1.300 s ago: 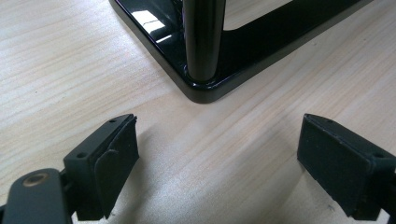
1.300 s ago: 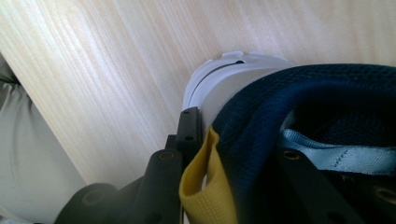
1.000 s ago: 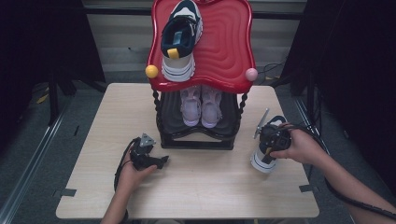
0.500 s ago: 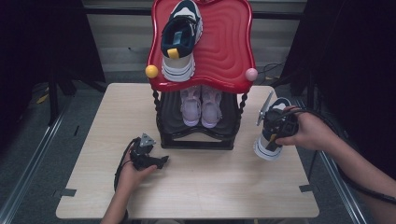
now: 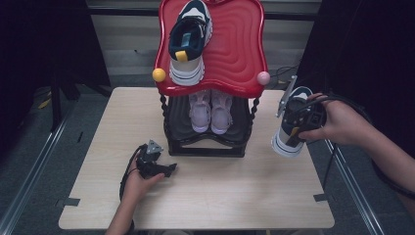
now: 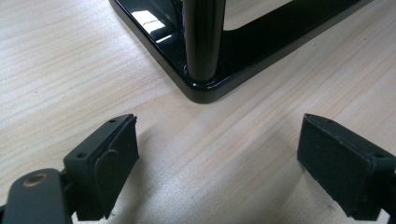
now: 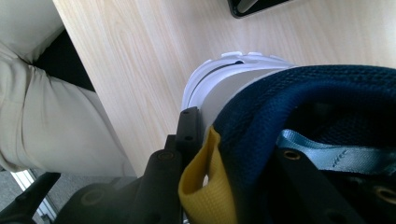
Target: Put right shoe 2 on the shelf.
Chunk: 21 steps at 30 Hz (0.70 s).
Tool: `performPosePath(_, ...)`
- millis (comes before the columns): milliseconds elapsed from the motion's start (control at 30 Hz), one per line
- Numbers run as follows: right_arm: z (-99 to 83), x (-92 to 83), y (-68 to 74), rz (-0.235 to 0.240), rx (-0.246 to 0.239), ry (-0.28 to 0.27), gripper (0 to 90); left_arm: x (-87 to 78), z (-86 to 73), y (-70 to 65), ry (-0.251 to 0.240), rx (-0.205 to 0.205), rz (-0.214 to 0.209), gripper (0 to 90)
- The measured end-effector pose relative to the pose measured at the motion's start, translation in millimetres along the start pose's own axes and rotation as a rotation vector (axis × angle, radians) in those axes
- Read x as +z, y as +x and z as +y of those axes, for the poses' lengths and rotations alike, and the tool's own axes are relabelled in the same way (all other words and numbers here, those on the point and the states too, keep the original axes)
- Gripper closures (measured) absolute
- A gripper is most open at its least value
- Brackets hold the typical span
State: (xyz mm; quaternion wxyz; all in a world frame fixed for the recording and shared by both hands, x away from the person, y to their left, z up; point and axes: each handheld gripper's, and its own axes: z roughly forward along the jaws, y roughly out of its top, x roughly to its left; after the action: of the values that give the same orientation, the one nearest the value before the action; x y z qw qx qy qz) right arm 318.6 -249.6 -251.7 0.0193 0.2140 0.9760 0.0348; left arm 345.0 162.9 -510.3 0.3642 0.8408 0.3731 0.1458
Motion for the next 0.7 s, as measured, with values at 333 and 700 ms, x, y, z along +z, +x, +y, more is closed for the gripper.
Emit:
performPosePath(333, 10.5, -43.9, -1.7, -0.049, -0.015, -0.003, 72.5, -0.2, -0.1, 0.2, 0.004, 0.003, -0.002, 12.0)
performPosePath(700, 21.2, -90.0, -1.6, -0.113, -0.022, -0.018, 72.5, 0.0, -0.1, 0.1, 0.001, 0.001, -0.001, 12.0)
